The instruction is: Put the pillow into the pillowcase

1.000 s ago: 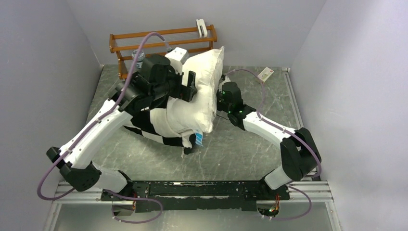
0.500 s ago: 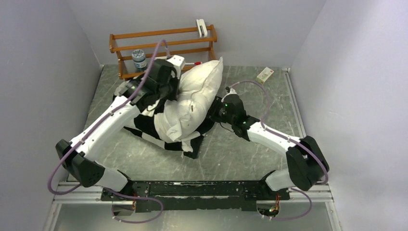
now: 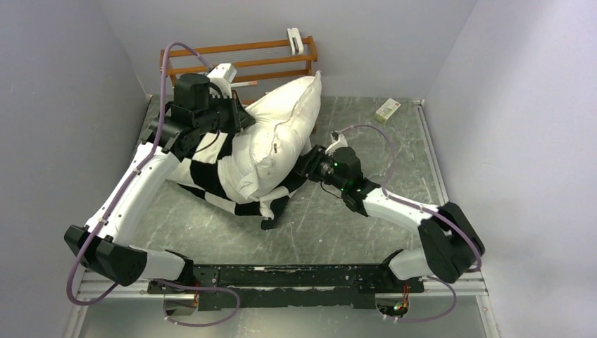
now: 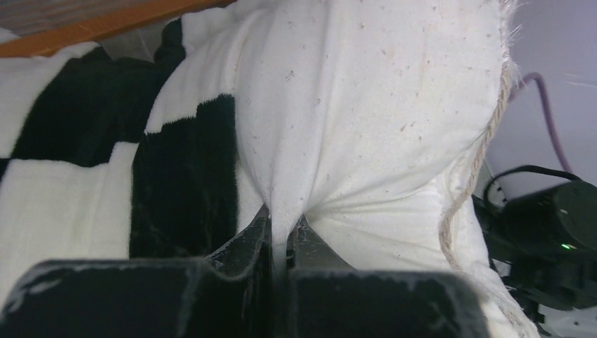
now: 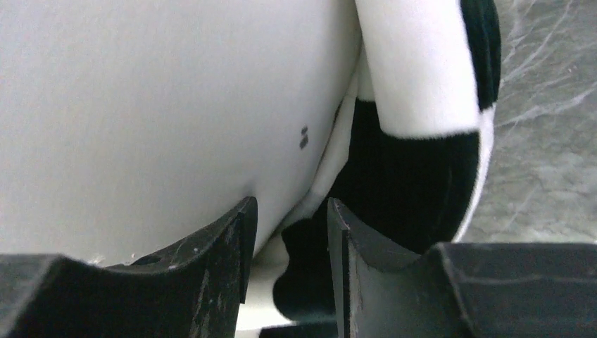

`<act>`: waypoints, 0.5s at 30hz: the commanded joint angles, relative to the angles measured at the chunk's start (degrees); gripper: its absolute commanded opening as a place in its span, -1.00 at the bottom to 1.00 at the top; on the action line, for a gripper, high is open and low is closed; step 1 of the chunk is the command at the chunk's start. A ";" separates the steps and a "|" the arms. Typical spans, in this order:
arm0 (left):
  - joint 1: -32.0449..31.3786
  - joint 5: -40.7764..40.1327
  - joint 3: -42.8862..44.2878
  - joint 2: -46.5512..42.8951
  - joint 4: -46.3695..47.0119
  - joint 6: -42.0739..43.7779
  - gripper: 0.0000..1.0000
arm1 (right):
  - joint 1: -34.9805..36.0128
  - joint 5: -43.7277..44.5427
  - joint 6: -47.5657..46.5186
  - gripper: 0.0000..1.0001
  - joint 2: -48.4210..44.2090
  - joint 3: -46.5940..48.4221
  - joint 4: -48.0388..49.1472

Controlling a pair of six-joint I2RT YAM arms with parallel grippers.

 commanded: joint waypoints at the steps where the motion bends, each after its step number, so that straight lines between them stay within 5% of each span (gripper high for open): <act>1: 2.46 1.10 -1.06 -1.48 6.86 -2.59 -0.90 | 0.47 0.54 -0.49 -0.11 5.83 5.34 2.94; 9: 5.01 2.23 -3.06 -1.86 8.18 -5.69 -0.90 | 1.64 10.48 -6.55 -0.06 15.59 4.41 8.53; 15: 7.80 5.87 -5.88 -3.18 11.39 -10.15 -0.91 | 2.82 16.47 -10.86 0.25 20.01 4.76 11.79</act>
